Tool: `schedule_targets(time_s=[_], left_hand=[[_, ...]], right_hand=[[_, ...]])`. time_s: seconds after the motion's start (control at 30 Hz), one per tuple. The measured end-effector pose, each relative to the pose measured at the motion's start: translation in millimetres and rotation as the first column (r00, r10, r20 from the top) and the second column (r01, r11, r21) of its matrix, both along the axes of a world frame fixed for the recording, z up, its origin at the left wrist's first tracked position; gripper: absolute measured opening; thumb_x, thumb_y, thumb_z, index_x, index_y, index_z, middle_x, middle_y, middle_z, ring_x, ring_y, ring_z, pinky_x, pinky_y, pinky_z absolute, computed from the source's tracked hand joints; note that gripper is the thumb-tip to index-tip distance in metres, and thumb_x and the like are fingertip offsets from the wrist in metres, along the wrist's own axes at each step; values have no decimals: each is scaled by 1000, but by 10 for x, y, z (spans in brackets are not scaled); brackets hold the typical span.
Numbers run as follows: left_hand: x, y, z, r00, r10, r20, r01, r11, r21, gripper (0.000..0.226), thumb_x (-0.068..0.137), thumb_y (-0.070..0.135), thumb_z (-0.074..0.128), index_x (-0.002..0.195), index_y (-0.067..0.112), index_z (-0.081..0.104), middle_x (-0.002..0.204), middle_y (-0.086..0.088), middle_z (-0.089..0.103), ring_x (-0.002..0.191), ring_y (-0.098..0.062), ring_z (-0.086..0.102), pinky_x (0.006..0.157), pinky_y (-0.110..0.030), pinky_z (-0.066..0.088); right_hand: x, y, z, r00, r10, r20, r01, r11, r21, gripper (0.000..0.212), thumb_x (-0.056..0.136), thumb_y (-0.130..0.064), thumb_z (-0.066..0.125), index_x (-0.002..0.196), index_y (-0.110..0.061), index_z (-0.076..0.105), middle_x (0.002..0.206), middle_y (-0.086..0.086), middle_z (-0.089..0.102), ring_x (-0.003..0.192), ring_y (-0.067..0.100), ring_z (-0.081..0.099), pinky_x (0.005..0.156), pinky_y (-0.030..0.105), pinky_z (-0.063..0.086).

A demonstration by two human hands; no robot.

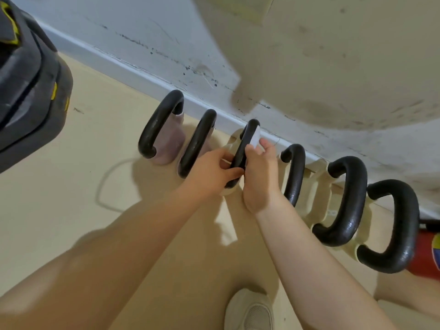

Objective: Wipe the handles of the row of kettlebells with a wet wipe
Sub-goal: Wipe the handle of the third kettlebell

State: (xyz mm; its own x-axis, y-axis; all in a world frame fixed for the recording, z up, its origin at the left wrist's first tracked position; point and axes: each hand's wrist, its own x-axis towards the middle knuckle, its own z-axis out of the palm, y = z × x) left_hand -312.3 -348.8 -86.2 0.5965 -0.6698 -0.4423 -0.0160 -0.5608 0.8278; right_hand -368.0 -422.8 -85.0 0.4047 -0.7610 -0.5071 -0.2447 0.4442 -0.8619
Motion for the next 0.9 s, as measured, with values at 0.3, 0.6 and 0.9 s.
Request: schedule_targets(time_s=[0.3, 0.6, 0.9], left_hand=[[-6, -7, -1, 993, 57, -108, -56, 998, 4, 20, 80, 17, 67, 97, 14, 58, 93, -7, 69, 77, -18, 66, 66, -22, 47], [-30, 3, 13, 984, 117, -137, -119, 993, -6, 27, 77, 20, 71, 102, 12, 64, 93, -10, 70, 88, -22, 67, 84, -33, 51], [-49, 25, -51, 978, 133, -160, -140, 990, -32, 24, 76, 22, 72, 99, 18, 66, 84, 3, 70, 82, -12, 68, 80, -26, 52]], right_hand=[[12, 17, -178, 973, 231, 25, -219, 946, -239, 55, 95, -36, 31, 147, -35, 14, 158, -10, 13, 143, 8, 17, 117, 37, 20], [221, -575, -191, 970, 96, 224, -139, 973, 182, 51, 97, -53, 24, 111, -22, 62, 110, 8, 52, 110, 25, 47, 106, 36, 36], [457, -967, -252, 904, 415, -107, -412, 910, 47, 54, 98, -44, 31, 55, -22, 56, 66, 1, 56, 78, 22, 54, 86, 37, 47]])
